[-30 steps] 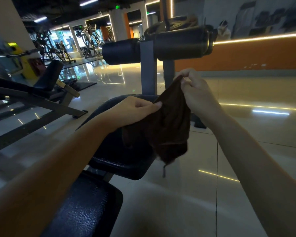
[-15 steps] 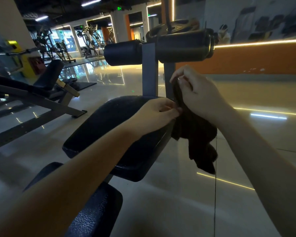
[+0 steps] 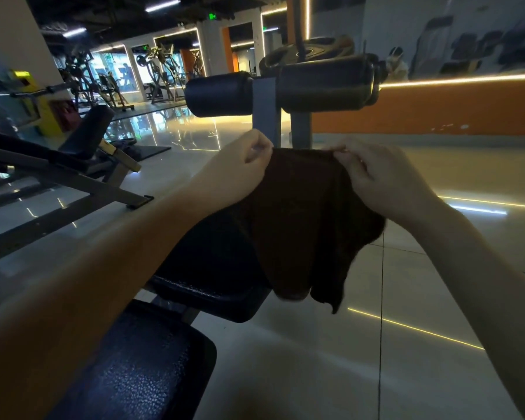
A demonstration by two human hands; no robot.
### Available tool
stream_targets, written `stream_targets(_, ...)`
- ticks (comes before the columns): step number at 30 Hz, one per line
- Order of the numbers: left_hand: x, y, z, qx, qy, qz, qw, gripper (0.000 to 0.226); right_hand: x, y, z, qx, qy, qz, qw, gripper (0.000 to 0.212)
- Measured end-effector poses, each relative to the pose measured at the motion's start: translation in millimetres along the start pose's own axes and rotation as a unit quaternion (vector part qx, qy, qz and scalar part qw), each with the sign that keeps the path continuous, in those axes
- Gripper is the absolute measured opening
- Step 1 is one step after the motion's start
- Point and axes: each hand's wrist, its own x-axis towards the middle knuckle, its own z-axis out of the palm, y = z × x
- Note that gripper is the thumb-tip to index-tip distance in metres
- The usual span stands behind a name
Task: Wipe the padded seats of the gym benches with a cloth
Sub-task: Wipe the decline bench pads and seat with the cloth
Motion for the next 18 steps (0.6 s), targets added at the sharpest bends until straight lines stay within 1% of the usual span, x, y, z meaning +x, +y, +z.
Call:
stream_targets(2, -1.5, -0.4, -11.5, 0.026, -0.011, 0.022, 0.999, 0.013, -0.8, 4.0, -6.3, 0.019, -0.031, 0.022, 0.999, 0.025)
stream_targets(4, -4.0, 0.1, -21.4, 0.047, -0.026, 0.023, 0.998, 0.015, -2.5, 6.0, -12.8, 0.051, -0.051, 0.054, 0.996, 0.018)
stream_targets(5, -5.2, 0.2, -24.4, 0.051, -0.039, 0.025, 0.998, 0.015, -3.8, 7.0, -14.7, 0.069, -0.056, 0.063, 0.994, 0.021)
stream_targets(6, -6.6, 0.4, -26.6, 0.053, -0.056, 0.026, 0.997, 0.018, -5.0, 7.6, -15.9, 0.085, -0.063, 0.069, 0.992, 0.028)
stream_targets(8, -10.0, 0.8, -31.4, 0.062, -0.102, 0.027, 0.993, 0.035, -5.6, 6.1, -19.0, 0.107, -0.081, 0.076, 0.988, 0.045)
stream_targets(9, -11.2, -0.6, -34.3, 0.072, -0.129, 0.021, 0.989, 0.042, -6.1, 5.4, -21.3, 0.115, -0.096, 0.084, 0.985, 0.050)
stream_targets(10, -12.0, -2.2, -37.6, 0.084, -0.151, 0.010, 0.985, 0.046, -6.1, 6.0, -24.1, 0.118, -0.118, 0.096, 0.981, 0.051)
stream_targets(12, -11.5, -7.1, -44.0, 0.100, -0.164, -0.012, 0.981, 0.043, -6.0, 8.5, -30.7, 0.124, -0.198, 0.121, 0.965, 0.044)
stream_targets(14, -9.8, -11.5, -49.3, 0.103, -0.155, -0.019, 0.982, 0.040, -5.5, 11.3, -33.0, 0.122, -0.293, 0.141, 0.938, 0.030)
stream_targets(15, -9.4, -13.7, -52.1, 0.099, -0.150, -0.022, 0.984, 0.038, -5.1, 13.5, -33.1, 0.117, -0.327, 0.153, 0.925, 0.024)
stream_targets(17, -8.6, -17.2, -59.7, 0.079, -0.138, -0.029, 0.987, 0.040, -1.2, 14.8, -34.2, 0.105, -0.366, 0.168, 0.909, 0.021)
stream_targets(18, -8.1, -17.7, -64.8, 0.071, -0.131, -0.033, 0.988, 0.047, 3.9, 15.6, -35.8, 0.099, -0.361, 0.178, 0.910, 0.021)
